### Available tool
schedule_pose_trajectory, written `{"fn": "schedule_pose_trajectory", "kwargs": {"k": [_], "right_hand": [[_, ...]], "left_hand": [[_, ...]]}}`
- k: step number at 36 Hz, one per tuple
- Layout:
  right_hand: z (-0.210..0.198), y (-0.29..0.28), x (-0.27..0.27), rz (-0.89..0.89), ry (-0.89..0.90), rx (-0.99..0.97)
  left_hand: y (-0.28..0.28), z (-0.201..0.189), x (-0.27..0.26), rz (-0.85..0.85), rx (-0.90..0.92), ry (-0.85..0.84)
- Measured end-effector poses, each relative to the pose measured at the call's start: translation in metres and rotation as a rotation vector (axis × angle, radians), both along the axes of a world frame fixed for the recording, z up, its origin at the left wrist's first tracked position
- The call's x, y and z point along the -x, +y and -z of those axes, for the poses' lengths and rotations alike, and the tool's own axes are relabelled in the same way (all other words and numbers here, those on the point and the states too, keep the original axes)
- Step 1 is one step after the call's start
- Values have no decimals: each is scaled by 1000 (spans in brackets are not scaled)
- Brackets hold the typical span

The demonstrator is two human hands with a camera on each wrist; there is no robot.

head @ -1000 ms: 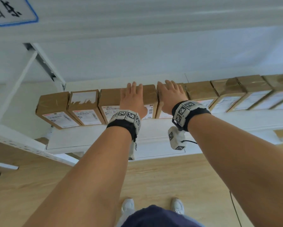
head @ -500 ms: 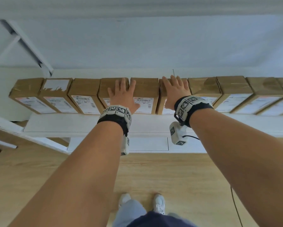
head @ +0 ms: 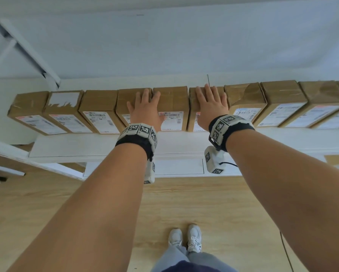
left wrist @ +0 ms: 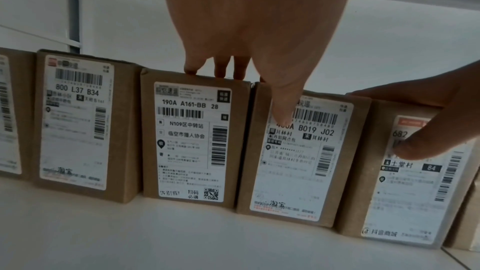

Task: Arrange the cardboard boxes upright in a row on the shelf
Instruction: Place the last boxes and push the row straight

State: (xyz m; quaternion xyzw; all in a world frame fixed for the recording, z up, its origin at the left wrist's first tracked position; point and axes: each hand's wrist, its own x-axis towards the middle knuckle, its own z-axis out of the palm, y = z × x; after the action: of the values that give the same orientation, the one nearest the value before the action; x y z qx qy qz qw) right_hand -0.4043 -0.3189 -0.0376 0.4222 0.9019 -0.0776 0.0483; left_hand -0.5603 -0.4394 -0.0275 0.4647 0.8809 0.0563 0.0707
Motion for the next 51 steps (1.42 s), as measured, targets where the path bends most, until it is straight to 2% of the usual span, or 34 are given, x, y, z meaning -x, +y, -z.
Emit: {"fn": "schedule_pose_trajectory", "kwargs": {"k": [11,17,23,31,41,47,51], "right_hand": [[-10,3,-2,16,35,23],[-23,7,-19,63,17,-5],[-32,29,-50,128,9,3],[-34,65,-108,127,19,-29],[-23,128,-183,61,46,-37],[-10,140,-202,-15,54,-26],[-7,136,-201,-21,61,-52]], "left_hand": [[7,-6,-8,-11,60,33],[22,-14,-27,75,92,92],[42,-20,-59,144,69,87],[81,-20,-125,200,91,84],[134,-15,-210,145,75,65],[143,-4,-231,8,108,99],[142,-1,-234,-16,106,84]]}}
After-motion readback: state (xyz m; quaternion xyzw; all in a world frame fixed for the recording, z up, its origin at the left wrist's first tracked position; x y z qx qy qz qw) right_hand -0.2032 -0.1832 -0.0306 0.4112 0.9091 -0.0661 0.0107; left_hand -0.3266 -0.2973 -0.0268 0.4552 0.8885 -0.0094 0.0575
